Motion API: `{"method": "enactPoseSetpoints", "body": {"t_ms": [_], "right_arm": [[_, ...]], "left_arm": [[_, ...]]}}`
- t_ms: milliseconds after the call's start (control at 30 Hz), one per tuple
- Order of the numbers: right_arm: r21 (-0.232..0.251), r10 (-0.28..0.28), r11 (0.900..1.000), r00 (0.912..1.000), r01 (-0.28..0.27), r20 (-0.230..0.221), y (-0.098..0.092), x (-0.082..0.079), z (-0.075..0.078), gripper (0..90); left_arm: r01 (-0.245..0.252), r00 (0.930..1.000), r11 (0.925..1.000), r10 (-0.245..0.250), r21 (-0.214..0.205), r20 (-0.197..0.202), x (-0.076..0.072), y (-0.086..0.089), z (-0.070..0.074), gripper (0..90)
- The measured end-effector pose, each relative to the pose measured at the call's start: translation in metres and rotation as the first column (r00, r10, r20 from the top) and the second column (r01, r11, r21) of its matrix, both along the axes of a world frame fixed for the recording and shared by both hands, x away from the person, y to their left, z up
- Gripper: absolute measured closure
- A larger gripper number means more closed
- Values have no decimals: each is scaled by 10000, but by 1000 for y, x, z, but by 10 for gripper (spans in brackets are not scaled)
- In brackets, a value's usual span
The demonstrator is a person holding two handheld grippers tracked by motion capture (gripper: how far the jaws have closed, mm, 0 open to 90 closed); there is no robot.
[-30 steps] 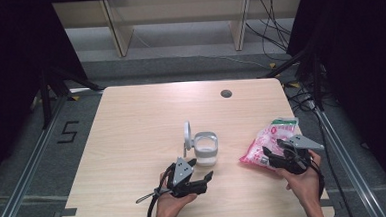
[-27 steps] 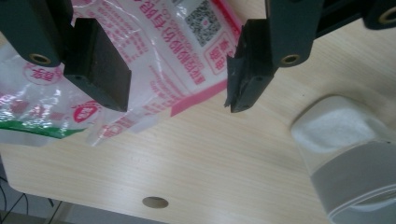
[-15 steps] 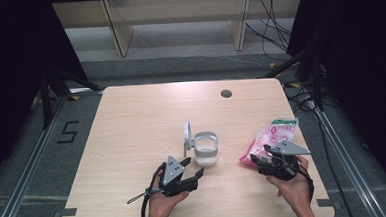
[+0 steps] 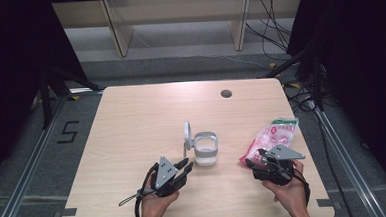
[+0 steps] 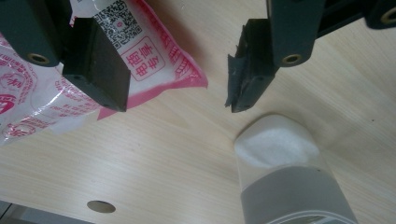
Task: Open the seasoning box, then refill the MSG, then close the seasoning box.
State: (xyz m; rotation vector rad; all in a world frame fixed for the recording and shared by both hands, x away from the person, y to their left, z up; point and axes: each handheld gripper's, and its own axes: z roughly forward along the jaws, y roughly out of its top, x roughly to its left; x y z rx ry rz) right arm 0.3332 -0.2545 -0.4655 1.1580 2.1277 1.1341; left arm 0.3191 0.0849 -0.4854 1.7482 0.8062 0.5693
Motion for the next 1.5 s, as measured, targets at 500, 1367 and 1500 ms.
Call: {"method": "enactPoseSetpoints", "body": {"t_ms": [500, 1367, 1500], "right_arm": [[-167, 250, 9995, 9995, -253, -175, 6, -5, -3, 394], [-190, 769, 9968, 9968, -773, -218, 18, -21, -5, 394], [-279, 887, 9956, 9960, -890, -106, 19, -23, -5, 393]], "left_arm": [[-424, 9991, 9991, 423, 61, 48, 10, 10, 5, 850], [-504, 9987, 9982, 500, 338, 114, 29, 16, 19, 864], [-405, 9988, 9985, 394, 377, 294, 32, 15, 22, 886]]}}
